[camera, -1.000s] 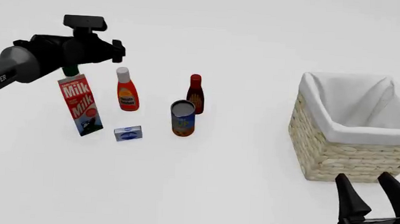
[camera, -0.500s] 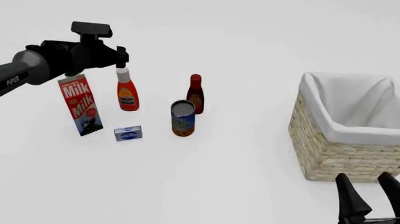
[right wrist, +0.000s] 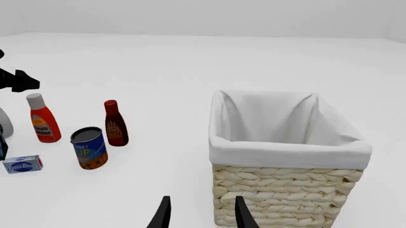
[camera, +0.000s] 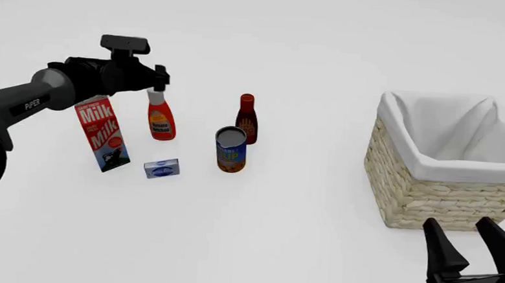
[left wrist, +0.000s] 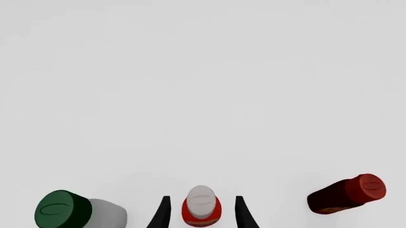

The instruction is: Pick the ketchup and place it in the basket.

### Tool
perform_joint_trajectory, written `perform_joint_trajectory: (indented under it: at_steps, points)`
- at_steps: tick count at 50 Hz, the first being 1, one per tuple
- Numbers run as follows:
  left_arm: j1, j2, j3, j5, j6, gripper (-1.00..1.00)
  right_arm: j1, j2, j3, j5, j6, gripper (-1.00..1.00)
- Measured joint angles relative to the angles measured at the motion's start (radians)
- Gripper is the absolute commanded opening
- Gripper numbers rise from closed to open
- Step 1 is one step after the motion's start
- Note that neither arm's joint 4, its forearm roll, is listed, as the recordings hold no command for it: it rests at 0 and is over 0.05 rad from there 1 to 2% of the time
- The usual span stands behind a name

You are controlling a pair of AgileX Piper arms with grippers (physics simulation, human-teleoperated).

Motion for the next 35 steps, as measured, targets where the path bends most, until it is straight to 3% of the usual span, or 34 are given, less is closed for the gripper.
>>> perform_joint_trajectory:
  at_steps: [35]
  points:
    - [-0.003, 0.066, -0.031, -0.013, -0.003, 1.0, 0.006, 0.045, 0.0, -0.035, 0.01, 1.0]
